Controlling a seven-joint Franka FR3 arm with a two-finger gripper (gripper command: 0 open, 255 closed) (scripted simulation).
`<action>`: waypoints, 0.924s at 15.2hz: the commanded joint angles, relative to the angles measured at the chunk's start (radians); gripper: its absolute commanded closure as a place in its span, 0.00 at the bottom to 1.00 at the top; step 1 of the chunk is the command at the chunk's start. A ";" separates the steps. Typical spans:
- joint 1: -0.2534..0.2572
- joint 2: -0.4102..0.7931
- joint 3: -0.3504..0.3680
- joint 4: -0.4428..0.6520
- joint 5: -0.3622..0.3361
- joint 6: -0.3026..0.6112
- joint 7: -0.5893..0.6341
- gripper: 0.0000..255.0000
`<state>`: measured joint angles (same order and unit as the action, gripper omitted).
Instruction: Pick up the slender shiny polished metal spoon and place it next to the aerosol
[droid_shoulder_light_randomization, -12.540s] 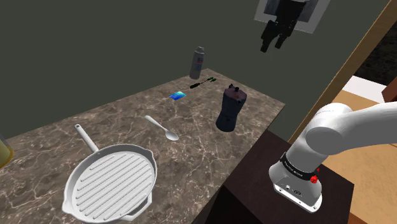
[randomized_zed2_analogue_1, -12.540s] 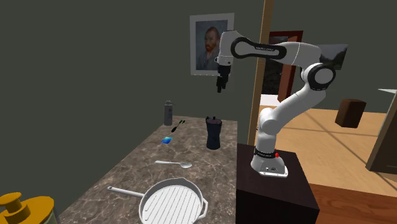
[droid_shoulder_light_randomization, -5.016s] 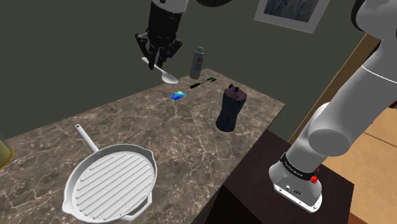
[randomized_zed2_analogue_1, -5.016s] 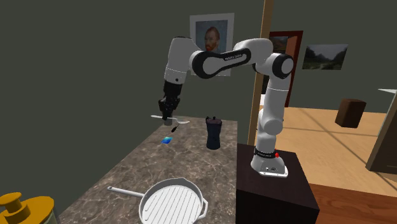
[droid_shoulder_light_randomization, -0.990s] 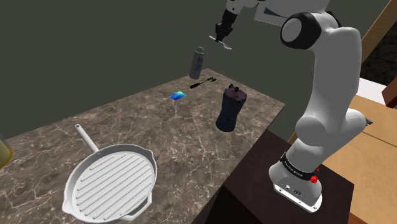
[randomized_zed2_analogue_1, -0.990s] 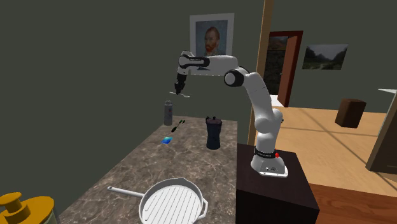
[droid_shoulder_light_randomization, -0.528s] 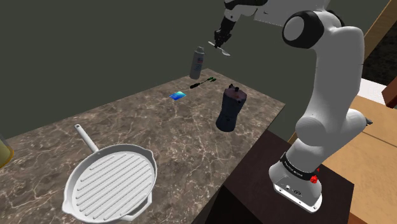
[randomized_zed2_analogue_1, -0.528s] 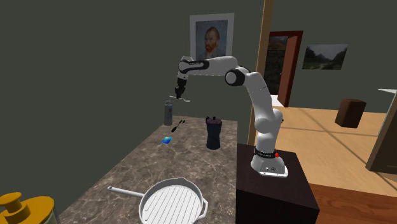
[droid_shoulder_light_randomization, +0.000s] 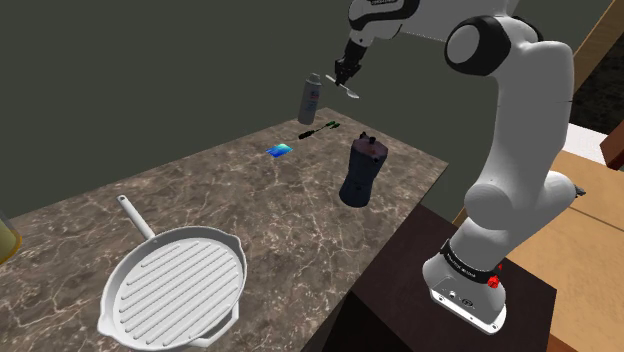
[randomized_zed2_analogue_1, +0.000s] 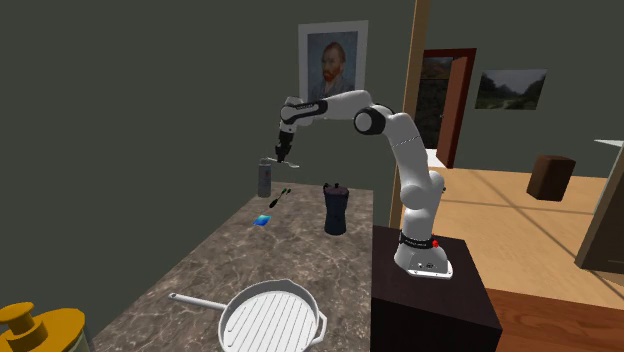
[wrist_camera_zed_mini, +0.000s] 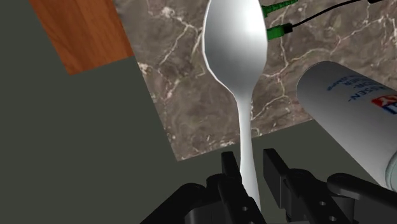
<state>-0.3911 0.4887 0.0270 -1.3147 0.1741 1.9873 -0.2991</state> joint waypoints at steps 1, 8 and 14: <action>0.000 0.001 0.000 -0.028 0.002 0.029 -0.005 1.00; 0.000 0.014 0.002 -0.101 0.009 0.114 -0.020 1.00; 0.000 0.034 0.004 -0.150 0.015 0.183 -0.033 1.00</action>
<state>-0.3914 0.5191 0.0310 -1.4602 0.1881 2.1608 -0.3314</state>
